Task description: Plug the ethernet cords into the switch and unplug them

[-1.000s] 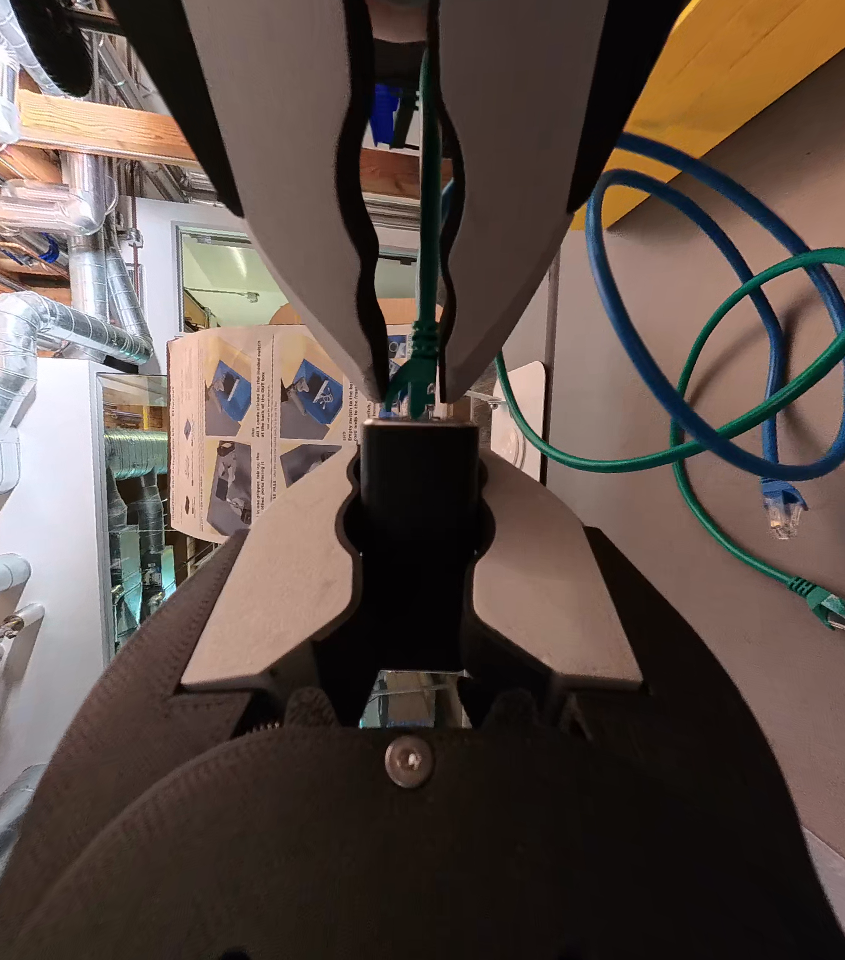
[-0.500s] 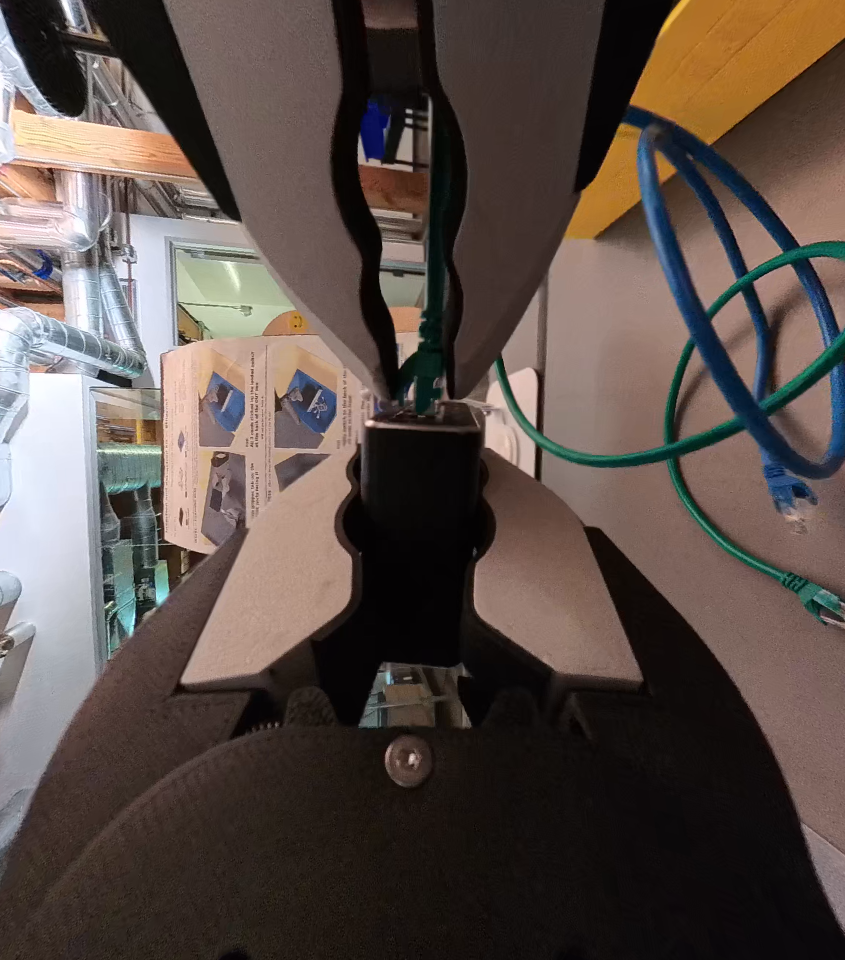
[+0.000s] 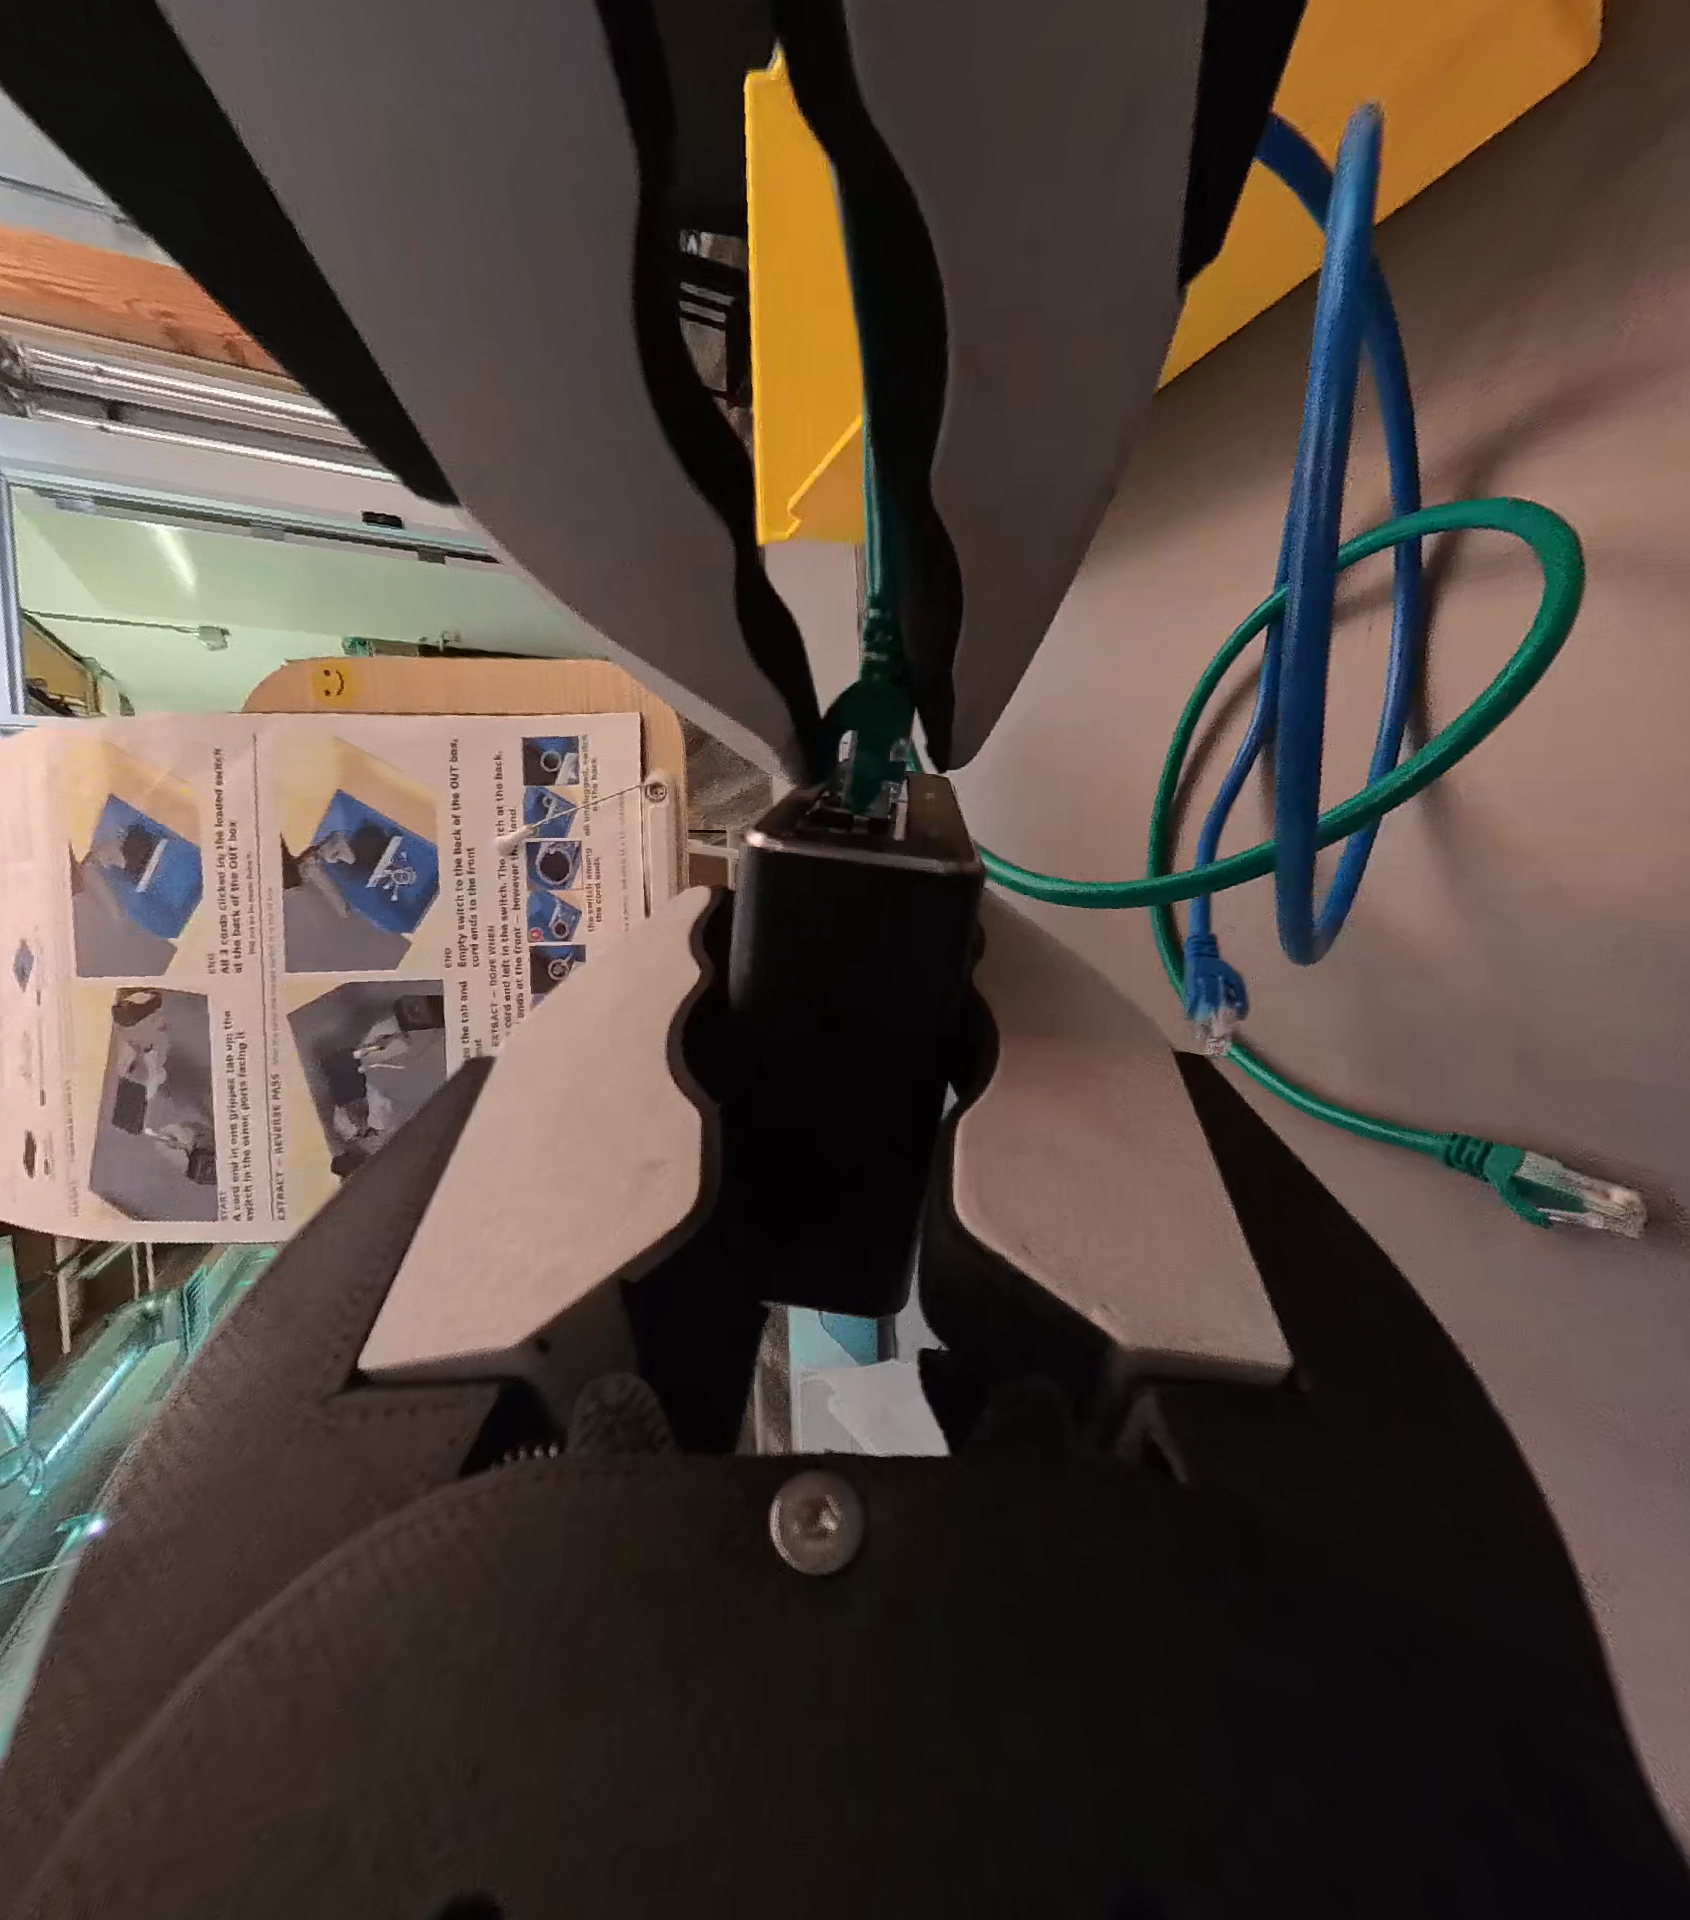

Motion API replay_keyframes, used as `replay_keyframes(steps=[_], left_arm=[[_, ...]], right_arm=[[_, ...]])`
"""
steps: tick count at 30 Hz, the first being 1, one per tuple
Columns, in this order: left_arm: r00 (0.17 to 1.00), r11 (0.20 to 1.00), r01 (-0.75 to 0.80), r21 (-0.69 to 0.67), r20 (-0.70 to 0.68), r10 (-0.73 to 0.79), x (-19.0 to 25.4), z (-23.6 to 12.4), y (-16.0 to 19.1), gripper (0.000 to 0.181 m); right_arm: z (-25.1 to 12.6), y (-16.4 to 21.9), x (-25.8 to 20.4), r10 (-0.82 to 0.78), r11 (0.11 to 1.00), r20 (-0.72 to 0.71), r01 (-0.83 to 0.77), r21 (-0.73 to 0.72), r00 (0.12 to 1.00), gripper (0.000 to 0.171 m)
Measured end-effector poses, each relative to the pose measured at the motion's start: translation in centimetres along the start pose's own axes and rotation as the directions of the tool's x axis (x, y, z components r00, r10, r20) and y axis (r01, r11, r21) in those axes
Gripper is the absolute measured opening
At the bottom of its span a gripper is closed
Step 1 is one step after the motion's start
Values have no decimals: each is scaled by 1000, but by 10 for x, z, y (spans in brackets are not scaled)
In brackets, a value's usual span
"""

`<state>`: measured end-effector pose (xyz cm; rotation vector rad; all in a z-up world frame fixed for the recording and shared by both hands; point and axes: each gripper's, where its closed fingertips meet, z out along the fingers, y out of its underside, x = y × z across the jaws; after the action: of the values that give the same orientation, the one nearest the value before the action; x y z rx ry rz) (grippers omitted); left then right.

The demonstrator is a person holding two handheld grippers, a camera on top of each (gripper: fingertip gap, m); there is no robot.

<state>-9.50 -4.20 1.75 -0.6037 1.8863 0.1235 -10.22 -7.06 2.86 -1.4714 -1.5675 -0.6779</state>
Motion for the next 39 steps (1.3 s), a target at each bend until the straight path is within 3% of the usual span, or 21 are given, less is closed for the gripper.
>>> replay_keyframes(steps=[6, 11, 18, 22, 27, 33, 39], left_arm=[[999, 999, 42, 31, -23, -42, 3, 3, -5, 39], [993, 988, 105, 113, 41, -110, -17, -17, -13, 38], [990, 993, 44, 108, 128, -57, -26, -31, -26, 37], [987, 984, 46, 173, 144, -72, -31, -45, -37, 37], [988, 976, 34, 217, 139, -65, -30, -52, -44, 37], [989, 977, 15, 210, 141, -46, -28, -53, -50, 37], [987, 977, 13, 212, 153, -47, -30, -55, -51, 37]], right_arm=[[-4, 3, -3, 23, 1000, 25, -23, -15, 999, 15], [-19, -14, 21, 148, 968, -41, -136, 211, 988, 16], [-64, -29, 31, 231, 891, -3, -210, 401, 973, 20], [-76, -25, 38, 172, 918, -120, -115, 379, 978, 23], [-105, -44, 40, 188, 837, -102, -105, 538, 977, 23], [-81, -45, 25, 122, 893, -26, -98, 440, 992, 22], [-66, -37, 25, 86, 948, -68, -61, 314, 994, 21]])
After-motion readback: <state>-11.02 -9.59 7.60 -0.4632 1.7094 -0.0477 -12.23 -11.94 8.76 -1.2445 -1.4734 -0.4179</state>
